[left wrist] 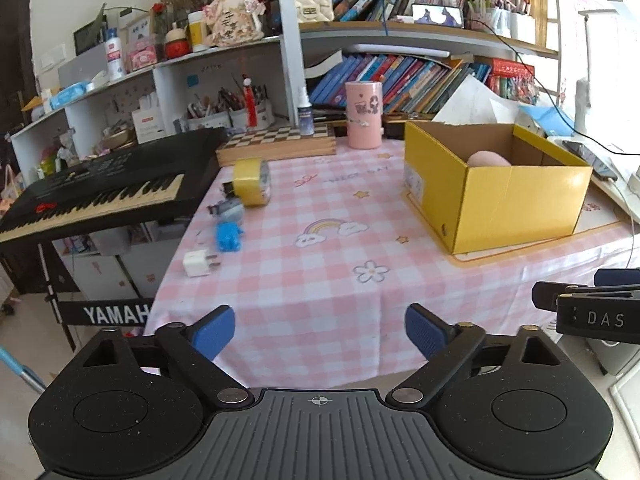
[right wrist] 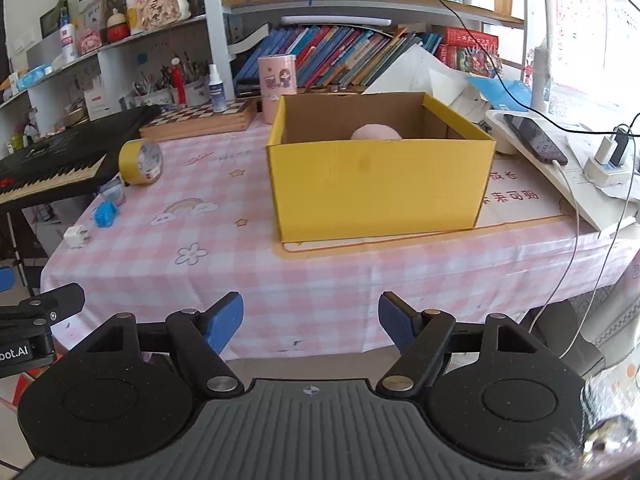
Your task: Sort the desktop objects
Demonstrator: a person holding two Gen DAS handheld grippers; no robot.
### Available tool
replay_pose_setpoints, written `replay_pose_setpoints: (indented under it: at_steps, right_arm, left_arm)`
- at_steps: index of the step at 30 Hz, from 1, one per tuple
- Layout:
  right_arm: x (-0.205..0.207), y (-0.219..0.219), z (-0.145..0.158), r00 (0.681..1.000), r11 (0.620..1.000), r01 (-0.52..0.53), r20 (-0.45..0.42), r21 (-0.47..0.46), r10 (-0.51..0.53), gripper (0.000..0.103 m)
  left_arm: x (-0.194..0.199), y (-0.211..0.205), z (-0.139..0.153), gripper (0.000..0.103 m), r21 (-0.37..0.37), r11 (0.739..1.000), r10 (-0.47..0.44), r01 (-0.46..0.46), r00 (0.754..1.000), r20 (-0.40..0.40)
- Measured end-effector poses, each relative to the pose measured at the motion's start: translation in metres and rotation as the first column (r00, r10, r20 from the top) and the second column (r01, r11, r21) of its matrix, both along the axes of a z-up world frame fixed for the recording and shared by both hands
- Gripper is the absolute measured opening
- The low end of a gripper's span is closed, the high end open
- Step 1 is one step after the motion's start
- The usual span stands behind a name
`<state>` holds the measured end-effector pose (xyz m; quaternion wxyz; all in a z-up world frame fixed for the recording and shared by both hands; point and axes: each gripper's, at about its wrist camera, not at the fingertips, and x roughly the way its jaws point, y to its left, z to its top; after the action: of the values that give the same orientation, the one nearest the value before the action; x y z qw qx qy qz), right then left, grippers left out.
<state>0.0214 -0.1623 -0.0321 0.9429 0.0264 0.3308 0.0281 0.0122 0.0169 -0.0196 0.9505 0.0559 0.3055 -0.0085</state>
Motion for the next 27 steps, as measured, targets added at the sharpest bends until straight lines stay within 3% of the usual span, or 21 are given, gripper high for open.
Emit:
replay_pose_setpoints:
  at_steps: [16, 18, 20, 22, 27]
  right_arm:
    - [-0.003, 0.052, 0.004, 0.996, 0.996, -0.092, 0.005, -0.015, 0.092, 0.074]
    - [-0.002, 0.058, 0.004, 0.994, 0.994, -0.106, -0.002, -0.02, 0.106, 0.072]
    - [-0.001, 0.064, 0.004, 0.992, 0.992, -0.122, 0.0, -0.02, 0.122, 0.062]
    - [0.001, 0.071, 0.005, 0.99, 0.99, -0.137, 0.0, -0.022, 0.138, 0.058]
    - [0.005, 0.087, 0.008, 0.982, 0.982, -0.189, 0.011, -0.022, 0.189, 0.058]
  left_arm:
    - [-0.007, 0.045, 0.0, 0.098, 0.0, 0.998, 0.063, -0.063, 0.998, 0.007]
    - [-0.008, 0.049, 0.0, 0.098, 0.012, 0.997, 0.074, -0.074, 0.997, 0.011]
    - [-0.01, 0.053, 0.0, 0.098, 0.013, 0.997, 0.079, -0.079, 0.997, 0.012]
    - [-0.012, 0.058, 0.001, 0.098, 0.012, 0.996, 0.084, -0.084, 0.996, 0.017]
    - [-0.015, 0.072, 0.002, 0.098, -0.003, 0.993, 0.12, -0.12, 0.993, 0.021]
